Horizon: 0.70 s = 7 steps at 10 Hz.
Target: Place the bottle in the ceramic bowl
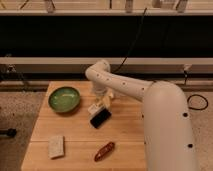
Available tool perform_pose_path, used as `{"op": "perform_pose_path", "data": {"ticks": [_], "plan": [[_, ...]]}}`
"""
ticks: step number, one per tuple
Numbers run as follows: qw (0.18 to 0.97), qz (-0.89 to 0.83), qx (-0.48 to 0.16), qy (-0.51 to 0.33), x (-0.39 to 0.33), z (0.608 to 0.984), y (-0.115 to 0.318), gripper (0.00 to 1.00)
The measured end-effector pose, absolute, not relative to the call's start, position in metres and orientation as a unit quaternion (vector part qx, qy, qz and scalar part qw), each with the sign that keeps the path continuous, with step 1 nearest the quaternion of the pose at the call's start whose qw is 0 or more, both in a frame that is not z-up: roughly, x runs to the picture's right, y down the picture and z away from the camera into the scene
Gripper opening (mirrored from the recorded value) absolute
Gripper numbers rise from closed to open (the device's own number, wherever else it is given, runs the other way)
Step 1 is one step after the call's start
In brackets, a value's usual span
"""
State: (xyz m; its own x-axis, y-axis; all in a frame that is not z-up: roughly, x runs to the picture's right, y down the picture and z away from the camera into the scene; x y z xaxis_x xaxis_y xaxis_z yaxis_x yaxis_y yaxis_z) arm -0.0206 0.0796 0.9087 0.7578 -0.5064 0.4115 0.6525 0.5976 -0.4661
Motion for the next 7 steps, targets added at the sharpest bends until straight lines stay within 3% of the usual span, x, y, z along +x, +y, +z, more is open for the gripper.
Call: {"op": "perform_pose_path", "data": {"ticks": [2, 7], "plan": [[0.887, -0.317, -0.313, -0.122, -0.0147, 0.9118, 0.0826, 0.75], [0.877, -0.314, -0.34, -0.128, -0.0127, 0.9199, 0.0907, 0.24]]}}
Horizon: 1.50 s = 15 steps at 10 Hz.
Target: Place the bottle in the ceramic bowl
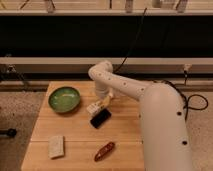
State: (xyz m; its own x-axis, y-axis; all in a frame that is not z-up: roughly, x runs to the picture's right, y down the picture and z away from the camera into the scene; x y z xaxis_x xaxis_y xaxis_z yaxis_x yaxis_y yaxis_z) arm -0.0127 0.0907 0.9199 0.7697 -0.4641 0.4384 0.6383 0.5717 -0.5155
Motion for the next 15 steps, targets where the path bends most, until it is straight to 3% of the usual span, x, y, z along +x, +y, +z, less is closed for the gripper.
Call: {"op": "perform_pose_path", "data": {"ticks": [2, 4, 12, 13, 15], "plan": [[0.87, -0.333, -0.34, -0.127, -0.018, 0.919, 0.093, 0.04], [0.868, -0.352, -0.326, -0.132, -0.037, 0.909, 0.086, 0.0], [0.807, -0.502, -0.239, -0.202, -0.154, 0.85, 0.022, 0.0], [0.801, -0.512, -0.234, -0.205, -0.16, 0.852, 0.018, 0.03], [0.799, -0.519, -0.226, -0.202, -0.169, 0.865, 0.017, 0.22]]}}
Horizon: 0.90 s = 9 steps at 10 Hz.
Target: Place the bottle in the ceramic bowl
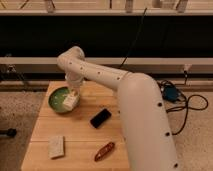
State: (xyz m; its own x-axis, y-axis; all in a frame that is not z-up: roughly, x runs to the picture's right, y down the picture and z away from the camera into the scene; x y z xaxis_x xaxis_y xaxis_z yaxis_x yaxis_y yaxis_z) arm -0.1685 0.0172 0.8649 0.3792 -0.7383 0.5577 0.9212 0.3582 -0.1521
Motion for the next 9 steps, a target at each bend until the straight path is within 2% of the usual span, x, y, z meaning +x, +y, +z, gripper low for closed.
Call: {"op": "perform_pose_path", "data": {"ticks": [2, 4, 5, 6, 9], "plan": [[0.802, -0.519, -0.221, -0.198, -0.174, 0.88, 0.017, 0.4], [0.803, -0.52, -0.215, -0.197, -0.184, 0.89, 0.015, 0.63], [0.803, -0.521, -0.213, -0.198, -0.188, 0.892, 0.013, 0.7], [0.802, -0.523, -0.208, -0.198, -0.196, 0.894, 0.011, 0.76], [0.803, -0.525, -0.197, -0.202, -0.213, 0.899, 0.005, 0.77]]}}
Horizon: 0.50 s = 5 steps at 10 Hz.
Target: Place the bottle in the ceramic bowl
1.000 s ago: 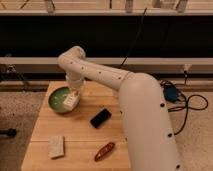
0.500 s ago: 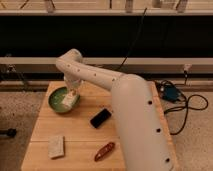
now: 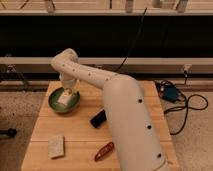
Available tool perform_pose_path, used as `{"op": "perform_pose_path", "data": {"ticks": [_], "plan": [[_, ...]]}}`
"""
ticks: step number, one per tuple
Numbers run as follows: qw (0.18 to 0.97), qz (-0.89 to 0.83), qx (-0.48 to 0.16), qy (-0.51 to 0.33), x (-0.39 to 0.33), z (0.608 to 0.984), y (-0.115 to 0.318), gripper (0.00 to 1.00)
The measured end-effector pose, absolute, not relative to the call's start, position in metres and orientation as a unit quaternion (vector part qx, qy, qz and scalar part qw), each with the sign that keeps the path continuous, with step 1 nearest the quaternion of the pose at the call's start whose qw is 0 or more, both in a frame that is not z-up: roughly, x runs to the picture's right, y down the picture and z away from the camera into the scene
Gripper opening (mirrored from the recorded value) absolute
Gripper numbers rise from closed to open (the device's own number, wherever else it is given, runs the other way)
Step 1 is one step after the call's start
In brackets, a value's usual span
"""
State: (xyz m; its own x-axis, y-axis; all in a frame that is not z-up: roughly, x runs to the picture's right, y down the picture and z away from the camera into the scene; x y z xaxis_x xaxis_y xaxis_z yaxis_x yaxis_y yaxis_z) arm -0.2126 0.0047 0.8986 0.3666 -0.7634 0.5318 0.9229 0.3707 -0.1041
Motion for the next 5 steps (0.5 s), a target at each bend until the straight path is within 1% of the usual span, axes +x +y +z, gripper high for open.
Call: {"op": "perform_pose_path", "data": {"ticks": [1, 3, 5], "plan": [[0.803, -0.525, -0.195, -0.201, -0.216, 0.9, 0.003, 0.8], [0.802, -0.526, -0.198, -0.202, -0.21, 0.896, 0.009, 0.8], [0.805, -0.524, -0.194, -0.199, -0.204, 0.896, 0.001, 0.8]]}}
